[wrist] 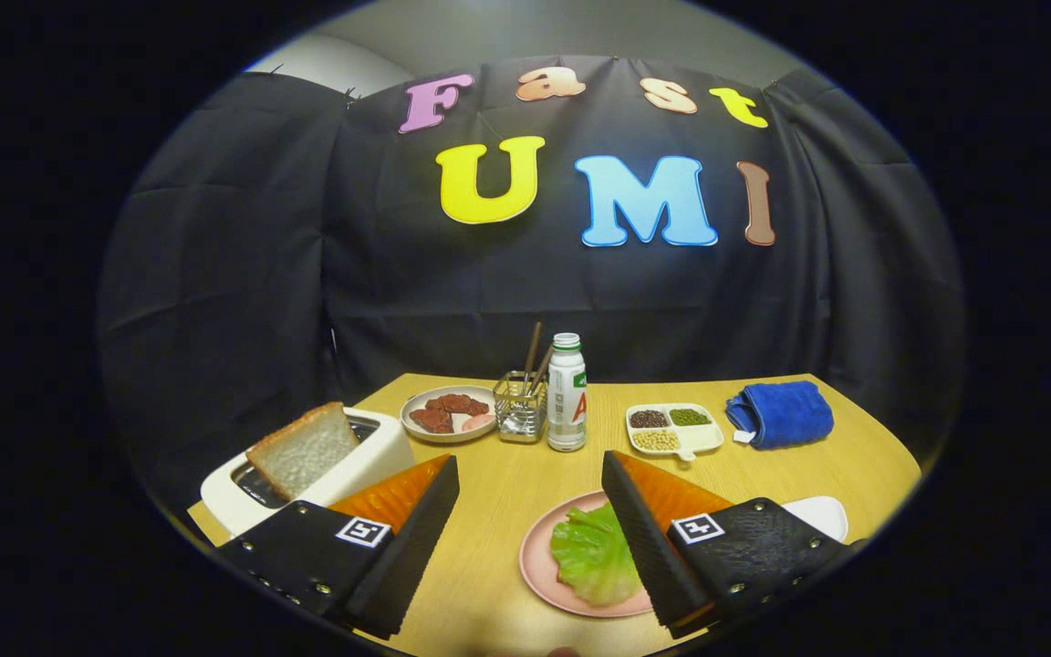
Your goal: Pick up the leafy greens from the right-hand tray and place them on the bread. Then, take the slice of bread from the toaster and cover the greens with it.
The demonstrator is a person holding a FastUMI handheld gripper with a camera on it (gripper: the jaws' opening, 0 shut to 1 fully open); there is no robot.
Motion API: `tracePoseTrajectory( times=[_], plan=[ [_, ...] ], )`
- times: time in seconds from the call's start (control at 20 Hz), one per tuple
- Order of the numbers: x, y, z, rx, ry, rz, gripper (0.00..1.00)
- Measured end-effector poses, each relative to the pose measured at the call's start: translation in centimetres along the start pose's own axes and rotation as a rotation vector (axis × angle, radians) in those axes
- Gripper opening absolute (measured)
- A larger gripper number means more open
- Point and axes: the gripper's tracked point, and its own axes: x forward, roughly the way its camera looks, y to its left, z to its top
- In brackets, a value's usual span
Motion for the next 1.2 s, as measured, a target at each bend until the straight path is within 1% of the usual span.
tracePoseTrajectory(
  times=[0.15, 0.3, 0.55, 0.7, 0.85, 1.0, 1.05, 1.1, 1.2],
  plan=[
    [-0.2, 3.3, 1.6, 0.009, -0.031, 0.048, 0.96],
    [-0.5, 7.4, 2.4, 0.027, -0.039, 0.122, 0.96],
    [-0.7, 12.8, 2.0, 0.025, -0.01, 0.211, 0.96],
    [-0.3, 15.1, 1.2, -0.009, -0.002, 0.235, 0.96],
    [0.5, 16.3, -0.5, -0.034, 0.036, 0.241, 0.97],
    [1.3, 16.5, -1.9, -0.056, 0.073, 0.225, 0.91],
    [1.5, 16.5, -2.2, -0.067, 0.079, 0.224, 0.86],
    [1.9, 16.4, -2.7, -0.074, 0.086, 0.21, 0.83],
    [2.3, 16.8, -2.6, -0.09, 0.084, 0.216, 0.72]
  ],
)
